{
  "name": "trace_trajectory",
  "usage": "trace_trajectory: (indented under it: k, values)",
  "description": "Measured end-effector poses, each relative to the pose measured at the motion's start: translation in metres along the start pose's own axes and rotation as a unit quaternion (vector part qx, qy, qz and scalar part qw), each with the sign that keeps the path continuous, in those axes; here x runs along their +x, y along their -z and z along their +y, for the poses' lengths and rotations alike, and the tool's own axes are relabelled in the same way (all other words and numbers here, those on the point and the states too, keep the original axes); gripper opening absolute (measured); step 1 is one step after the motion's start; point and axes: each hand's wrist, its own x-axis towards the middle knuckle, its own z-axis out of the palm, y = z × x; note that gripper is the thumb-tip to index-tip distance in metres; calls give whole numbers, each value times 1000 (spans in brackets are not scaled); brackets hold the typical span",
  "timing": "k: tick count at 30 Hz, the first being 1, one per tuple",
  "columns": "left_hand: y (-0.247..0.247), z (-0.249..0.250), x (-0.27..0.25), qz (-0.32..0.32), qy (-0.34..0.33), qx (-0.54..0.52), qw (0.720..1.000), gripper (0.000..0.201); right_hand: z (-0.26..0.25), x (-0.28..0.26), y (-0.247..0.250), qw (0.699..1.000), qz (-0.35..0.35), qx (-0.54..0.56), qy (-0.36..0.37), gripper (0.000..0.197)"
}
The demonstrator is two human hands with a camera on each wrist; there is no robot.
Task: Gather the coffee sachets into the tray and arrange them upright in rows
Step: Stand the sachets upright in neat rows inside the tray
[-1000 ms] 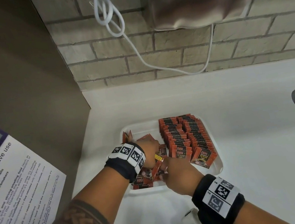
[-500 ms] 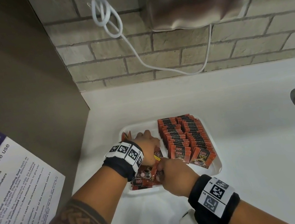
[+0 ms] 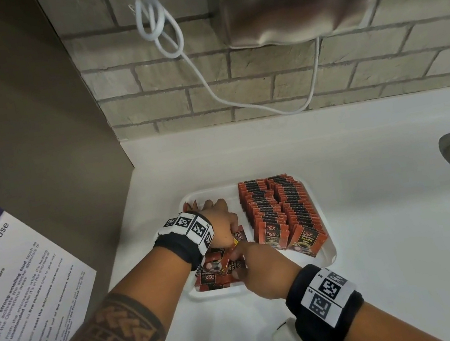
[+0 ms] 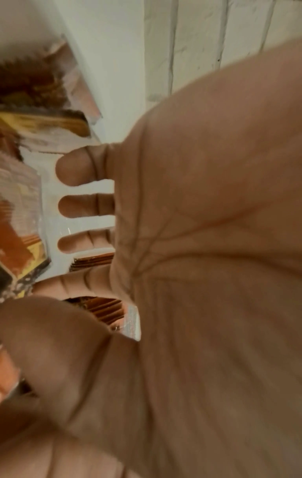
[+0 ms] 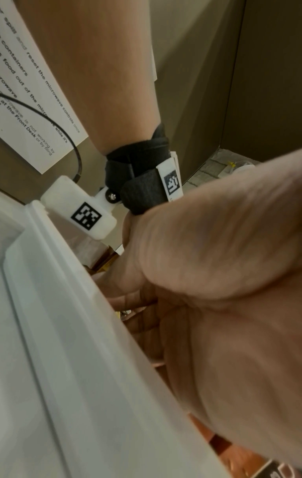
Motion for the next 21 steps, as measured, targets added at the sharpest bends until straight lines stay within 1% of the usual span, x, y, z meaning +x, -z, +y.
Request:
trace_trajectory:
  k: [1,2,5,6,11,13,16,21]
  values:
    - [-1,0,1,2,-4,-1,1000,48,1,0,0,1000,2,-1,2,32]
    - [-2,-1,1,5,-7,0,1000,50,2,0,0,1000,4,0,5,32]
    - [-6,-1,1,9,-10,6,1000,68,3,-1,-1,1000,7,7,-1,32]
    - [-7,0,0,12,-10,11,1000,70,4,-1,-1,1000,7,8,-4,32]
    - [-8,-1,-1,33,-11,32,999,57,6,0,-2,1000,15,-12,-7,29]
    - [-8,-1,-2,38,-11,38,999,58,7,1,-2,999,24,-14,-16,28]
    - [-7,-2,-5,42,-20,27,999,56,7,0,-4,1000,21,-17,-15,25]
    - [-6,-4,-7,41,-33,12,999,43,5,-4,0,999,28,-23,-11,24]
